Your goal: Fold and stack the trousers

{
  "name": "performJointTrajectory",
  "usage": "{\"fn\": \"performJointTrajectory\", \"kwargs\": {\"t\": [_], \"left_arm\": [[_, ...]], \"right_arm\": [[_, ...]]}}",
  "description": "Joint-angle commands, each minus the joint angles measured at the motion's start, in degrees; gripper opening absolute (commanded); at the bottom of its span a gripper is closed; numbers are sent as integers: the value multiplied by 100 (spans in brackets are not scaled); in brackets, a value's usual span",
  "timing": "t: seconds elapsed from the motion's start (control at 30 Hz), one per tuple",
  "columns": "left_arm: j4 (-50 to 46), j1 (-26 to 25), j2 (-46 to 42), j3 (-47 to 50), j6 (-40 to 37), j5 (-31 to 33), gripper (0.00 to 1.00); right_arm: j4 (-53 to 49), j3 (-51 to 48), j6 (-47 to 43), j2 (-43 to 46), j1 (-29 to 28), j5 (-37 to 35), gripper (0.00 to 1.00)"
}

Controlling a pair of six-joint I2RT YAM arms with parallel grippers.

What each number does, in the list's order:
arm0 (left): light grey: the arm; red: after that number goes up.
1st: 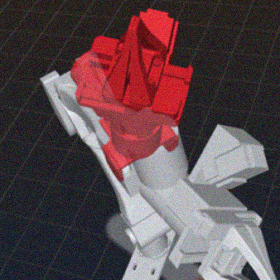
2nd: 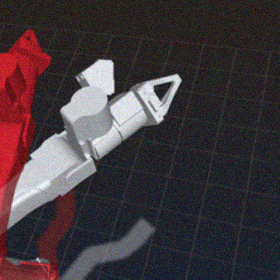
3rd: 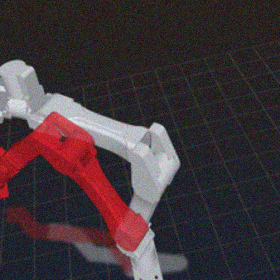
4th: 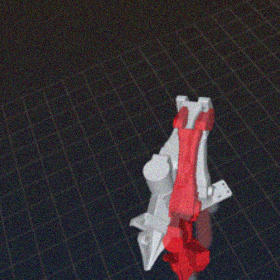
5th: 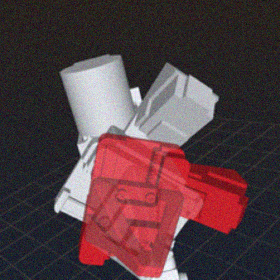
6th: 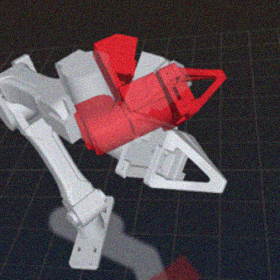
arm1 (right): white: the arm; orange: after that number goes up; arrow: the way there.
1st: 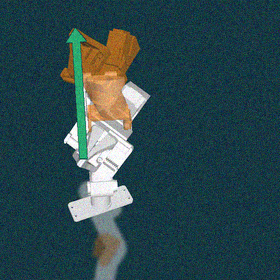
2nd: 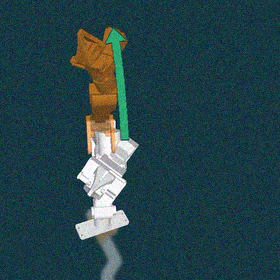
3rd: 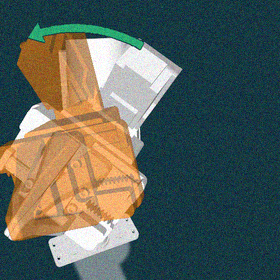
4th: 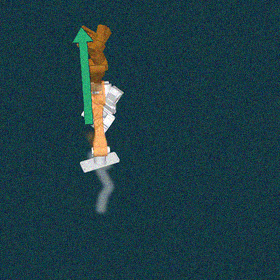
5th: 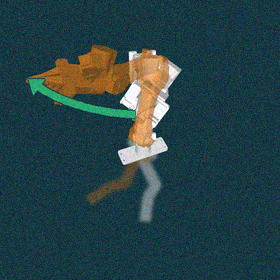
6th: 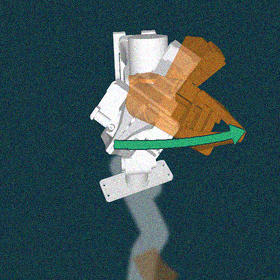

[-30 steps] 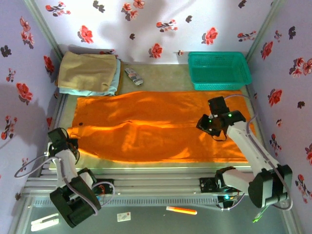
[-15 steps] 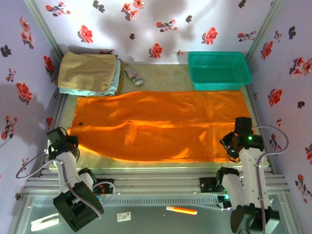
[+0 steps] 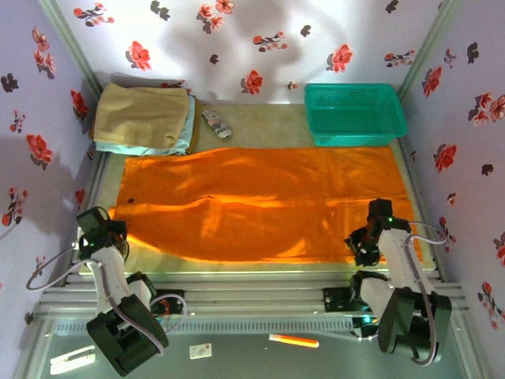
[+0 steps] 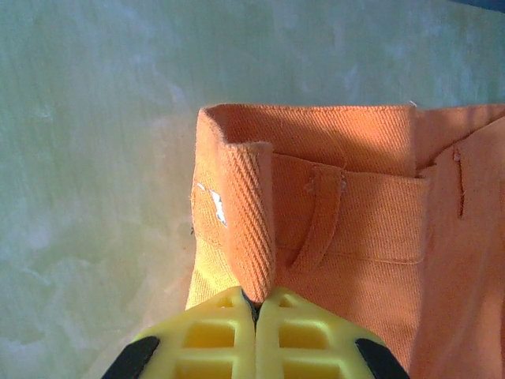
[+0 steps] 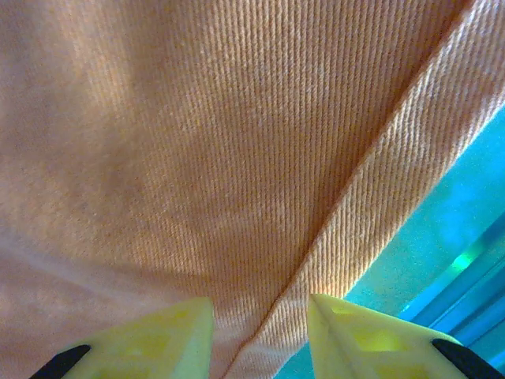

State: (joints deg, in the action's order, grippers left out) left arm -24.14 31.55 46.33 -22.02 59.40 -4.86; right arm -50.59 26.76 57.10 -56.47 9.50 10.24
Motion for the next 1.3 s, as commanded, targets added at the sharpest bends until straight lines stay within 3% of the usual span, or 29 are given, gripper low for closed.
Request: {"fn": "performJointTrajectory", "kwargs": {"t": [0.0, 0.23, 0.43, 0.87, 0.97, 1.27], "left_arm": [[15, -8, -36, -213, -115, -78, 0], [8, -9, -43, -149, -98, -50, 0], [-50, -8, -42, -227, -78, -57, 0], [-1274, 1, -724, -998, -52, -78, 0], [-1710, 15, -1053, -1282, 5, 47, 0], [-3140, 70, -1387, -2669, -385, 592, 0]], "right_arm": [[294, -170, 201, -294, -13, 168, 37], [482, -181, 222, -557, -123, 92, 37], [520, -160, 164, -510, -150, 184, 0], [-217, 539, -600, 717, -125, -37, 0], [-274, 891, -823, 873, -115, 181, 0], [-1294, 2031, -1852, 1506, 60, -150, 0]]}}
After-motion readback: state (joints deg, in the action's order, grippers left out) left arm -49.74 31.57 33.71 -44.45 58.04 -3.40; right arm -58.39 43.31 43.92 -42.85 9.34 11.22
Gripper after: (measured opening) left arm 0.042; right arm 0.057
